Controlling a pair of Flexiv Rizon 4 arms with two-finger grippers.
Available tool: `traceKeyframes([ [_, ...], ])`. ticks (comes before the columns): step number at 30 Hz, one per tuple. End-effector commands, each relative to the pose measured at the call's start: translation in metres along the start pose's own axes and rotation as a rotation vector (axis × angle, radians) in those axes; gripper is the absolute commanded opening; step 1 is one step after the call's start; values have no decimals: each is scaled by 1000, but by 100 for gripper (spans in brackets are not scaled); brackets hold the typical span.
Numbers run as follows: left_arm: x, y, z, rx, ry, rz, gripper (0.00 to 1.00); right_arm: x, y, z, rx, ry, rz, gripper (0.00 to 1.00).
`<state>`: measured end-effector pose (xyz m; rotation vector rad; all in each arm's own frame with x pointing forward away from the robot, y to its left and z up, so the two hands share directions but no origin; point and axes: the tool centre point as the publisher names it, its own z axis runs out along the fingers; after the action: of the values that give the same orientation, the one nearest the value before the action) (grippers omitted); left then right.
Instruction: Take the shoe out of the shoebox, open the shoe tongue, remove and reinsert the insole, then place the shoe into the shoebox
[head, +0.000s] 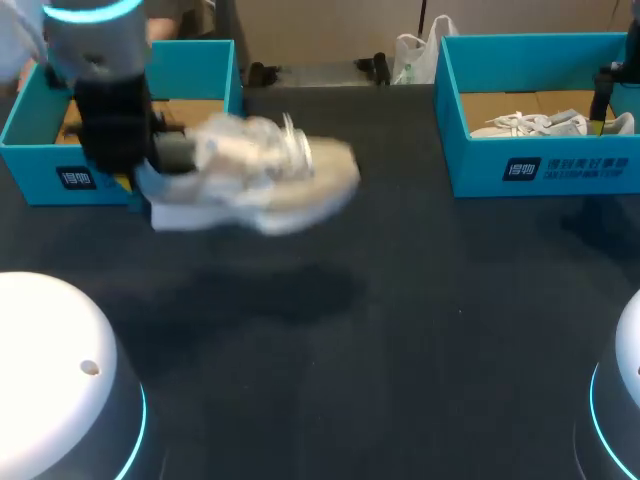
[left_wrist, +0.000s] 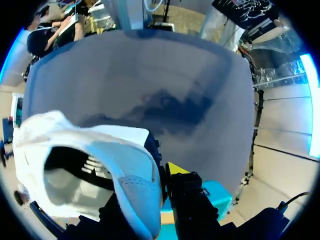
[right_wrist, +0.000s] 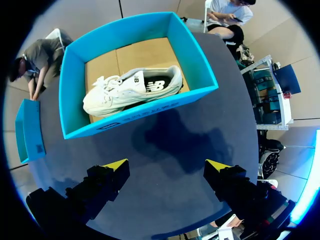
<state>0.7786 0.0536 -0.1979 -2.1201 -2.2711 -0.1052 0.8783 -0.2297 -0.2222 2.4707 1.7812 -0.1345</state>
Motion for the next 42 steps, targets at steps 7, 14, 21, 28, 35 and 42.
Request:
traceKeyframes([
  [7, -54, -49, 31, -205, 11, 49, 0, 0, 0, 0, -1, -1, 0, 100],
  [14, -84, -67, 58, -128, 17, 58, 0, 0, 0, 0, -1, -1, 0, 100],
  [21, -100, -78, 70, -78, 1, 79, 0, 0, 0, 0, -1, -1, 0, 100],
  [28, -100, -78, 70, -78, 1, 79, 0, 0, 0, 0, -1, -1, 0, 100],
  [35, -106, -81, 77, -81, 14, 90, 0, 0, 0, 0, -1, -1, 0, 100],
  [42, -138, -103, 111, -74, 35, 121, 0, 0, 0, 0, -1, -1, 0, 100],
])
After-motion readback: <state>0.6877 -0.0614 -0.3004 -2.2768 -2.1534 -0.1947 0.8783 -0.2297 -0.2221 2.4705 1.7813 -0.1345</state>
